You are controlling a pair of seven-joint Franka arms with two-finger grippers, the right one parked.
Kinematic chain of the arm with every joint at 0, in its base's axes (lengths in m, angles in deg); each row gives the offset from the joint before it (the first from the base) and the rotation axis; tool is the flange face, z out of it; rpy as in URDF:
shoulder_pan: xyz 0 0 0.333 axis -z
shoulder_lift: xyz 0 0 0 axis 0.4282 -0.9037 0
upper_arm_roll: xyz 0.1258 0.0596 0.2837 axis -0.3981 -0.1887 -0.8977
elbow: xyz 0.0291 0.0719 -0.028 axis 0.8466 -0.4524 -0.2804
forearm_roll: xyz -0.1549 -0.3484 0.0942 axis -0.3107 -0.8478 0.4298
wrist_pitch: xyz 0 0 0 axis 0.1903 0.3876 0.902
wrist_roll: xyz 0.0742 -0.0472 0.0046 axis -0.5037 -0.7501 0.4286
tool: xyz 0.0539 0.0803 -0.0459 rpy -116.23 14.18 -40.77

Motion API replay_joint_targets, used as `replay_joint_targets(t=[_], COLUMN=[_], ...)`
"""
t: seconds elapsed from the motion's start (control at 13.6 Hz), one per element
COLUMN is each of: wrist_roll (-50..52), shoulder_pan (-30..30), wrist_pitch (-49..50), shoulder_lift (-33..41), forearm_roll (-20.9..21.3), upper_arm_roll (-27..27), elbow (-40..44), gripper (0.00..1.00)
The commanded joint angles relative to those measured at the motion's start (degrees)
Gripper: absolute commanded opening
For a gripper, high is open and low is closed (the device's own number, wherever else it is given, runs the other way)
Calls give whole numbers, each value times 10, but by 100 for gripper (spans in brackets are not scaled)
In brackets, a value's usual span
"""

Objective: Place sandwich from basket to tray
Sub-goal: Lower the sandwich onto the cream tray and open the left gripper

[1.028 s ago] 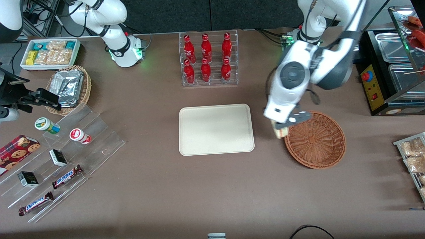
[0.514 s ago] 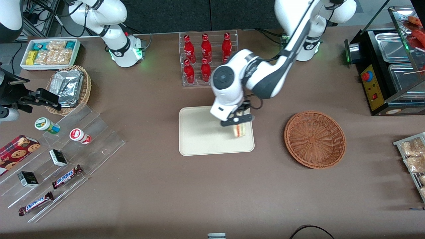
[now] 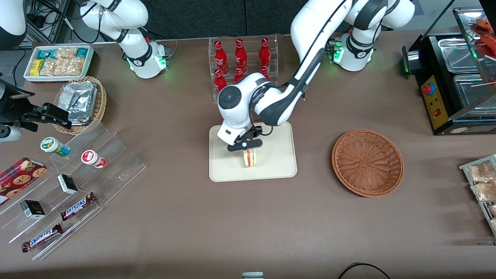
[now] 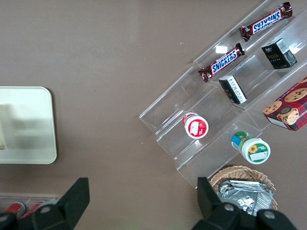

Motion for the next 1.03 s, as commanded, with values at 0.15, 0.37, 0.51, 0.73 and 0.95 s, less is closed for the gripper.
replay_joint_targets(t=[0.15,0.37,0.51,0.73,0.95], wrist_roll=[-33,-63,-57,-17,-14], shoulder_pan=[13,19,20,20,19], wrist_pitch=[9,11,11,12,12], shoulder_lift=[-17,-16,-16,-12,-13], forearm_roll=[9,9,10,11,11], upper_arm_roll=[-9,-9,-9,-10,-10], elbow=[17,9,0,-11,-12], gripper=[0,0,0,0,35])
